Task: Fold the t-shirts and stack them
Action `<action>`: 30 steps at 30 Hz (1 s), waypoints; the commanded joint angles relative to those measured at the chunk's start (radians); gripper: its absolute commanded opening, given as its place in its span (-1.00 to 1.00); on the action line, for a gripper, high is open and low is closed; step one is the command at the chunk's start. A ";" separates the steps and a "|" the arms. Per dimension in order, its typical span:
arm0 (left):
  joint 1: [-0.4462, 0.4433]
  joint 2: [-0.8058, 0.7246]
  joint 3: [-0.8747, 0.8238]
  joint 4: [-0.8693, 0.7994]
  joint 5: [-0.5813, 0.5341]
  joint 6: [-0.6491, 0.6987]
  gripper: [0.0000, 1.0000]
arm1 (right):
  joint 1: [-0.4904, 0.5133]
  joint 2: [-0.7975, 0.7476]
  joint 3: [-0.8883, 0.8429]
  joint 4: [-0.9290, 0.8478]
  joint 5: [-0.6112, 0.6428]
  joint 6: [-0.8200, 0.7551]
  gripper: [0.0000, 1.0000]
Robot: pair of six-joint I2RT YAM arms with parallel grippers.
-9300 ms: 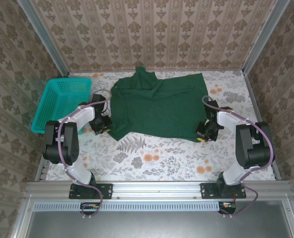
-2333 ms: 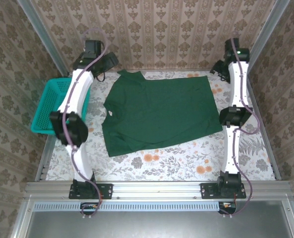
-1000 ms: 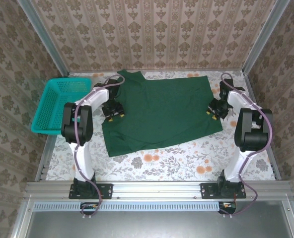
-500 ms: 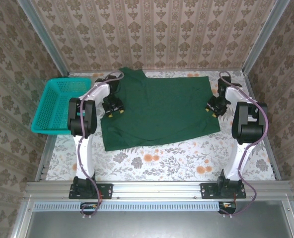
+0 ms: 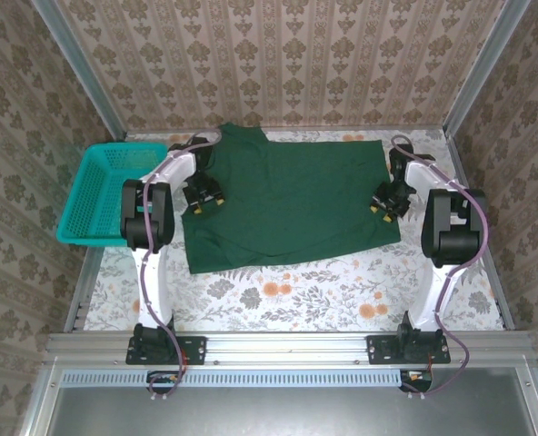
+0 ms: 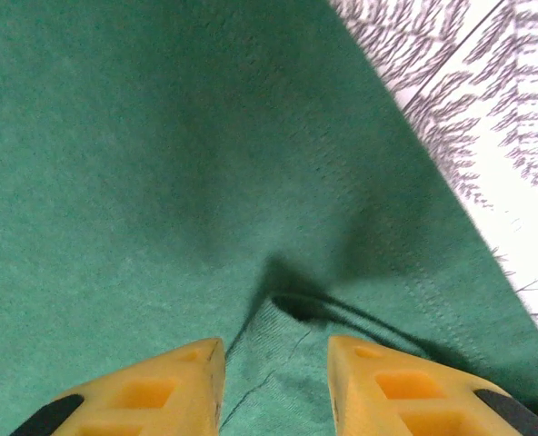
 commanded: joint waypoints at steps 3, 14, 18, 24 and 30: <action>-0.005 -0.041 -0.025 -0.024 -0.002 0.041 0.24 | 0.009 -0.001 0.002 -0.035 0.041 0.011 -0.26; -0.005 -0.043 -0.030 -0.025 -0.019 0.056 0.24 | 0.015 0.053 0.045 -0.068 0.075 0.002 -0.42; -0.005 -0.042 -0.030 -0.022 -0.016 0.058 0.24 | 0.015 0.057 0.046 -0.063 0.080 0.000 -0.42; -0.007 -0.040 -0.030 -0.020 -0.018 0.061 0.23 | 0.015 0.069 0.057 -0.062 0.083 -0.008 -0.53; -0.007 -0.040 -0.034 -0.019 -0.024 0.059 0.20 | 0.015 0.074 0.055 -0.060 0.083 -0.015 -0.86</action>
